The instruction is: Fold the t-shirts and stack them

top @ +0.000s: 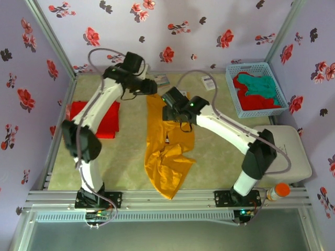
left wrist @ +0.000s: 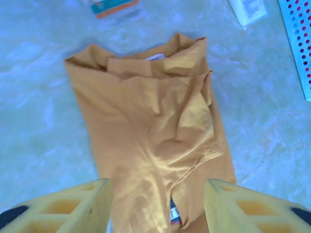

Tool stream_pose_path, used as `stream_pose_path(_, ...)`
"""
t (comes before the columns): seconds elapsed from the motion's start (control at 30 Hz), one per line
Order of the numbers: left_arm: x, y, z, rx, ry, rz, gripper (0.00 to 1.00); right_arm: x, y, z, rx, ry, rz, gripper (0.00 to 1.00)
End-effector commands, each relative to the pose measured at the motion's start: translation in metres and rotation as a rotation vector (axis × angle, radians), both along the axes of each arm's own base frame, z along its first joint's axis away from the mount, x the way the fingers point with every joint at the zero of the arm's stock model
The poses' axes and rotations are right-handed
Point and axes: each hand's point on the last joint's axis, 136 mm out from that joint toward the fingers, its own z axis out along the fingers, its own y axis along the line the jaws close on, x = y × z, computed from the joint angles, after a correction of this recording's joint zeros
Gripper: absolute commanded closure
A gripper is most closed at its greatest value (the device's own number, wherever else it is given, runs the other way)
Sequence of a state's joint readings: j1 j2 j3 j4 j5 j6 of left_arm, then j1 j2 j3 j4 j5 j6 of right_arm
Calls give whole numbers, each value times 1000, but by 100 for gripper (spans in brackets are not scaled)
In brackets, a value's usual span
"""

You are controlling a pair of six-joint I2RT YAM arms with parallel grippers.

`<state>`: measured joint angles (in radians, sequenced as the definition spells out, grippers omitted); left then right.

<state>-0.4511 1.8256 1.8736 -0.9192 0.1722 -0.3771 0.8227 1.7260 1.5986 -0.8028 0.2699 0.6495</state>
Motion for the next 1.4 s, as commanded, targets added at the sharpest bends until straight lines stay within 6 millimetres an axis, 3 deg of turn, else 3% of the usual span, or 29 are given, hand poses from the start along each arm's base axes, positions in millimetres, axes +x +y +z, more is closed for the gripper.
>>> stream_pose_path(0.0, -17, 26, -37, 38, 52, 92, 48, 26, -5, -14, -150, -15, 56, 26)
stream_pose_path(0.2, -78, 57, -62, 13, 60, 154, 47, 65, 10, -71, -208, 90, 75, 26)
stream_pose_path(0.43, -130, 83, -78, -55, 53, 245, 44, 88, 2, -137, -204, 217, 13, 26)
stream_pose_path(0.57, -150, 92, -97, -55, 93, 271, 44, 100, -7, -158, -177, 263, -26, 27)
stream_pose_path(0.77, -159, 89, -117, -61, 148, 272, 45, 123, -42, -177, -186, 320, -129, 27)
stream_pose_path(1.0, -153, 63, -124, -69, 158, 220, 46, 146, -93, -194, -145, 367, -266, 30)
stream_pose_path(1.37, -152, 30, -143, -43, 207, 147, 47, 203, -120, -189, -126, 290, -281, 30)
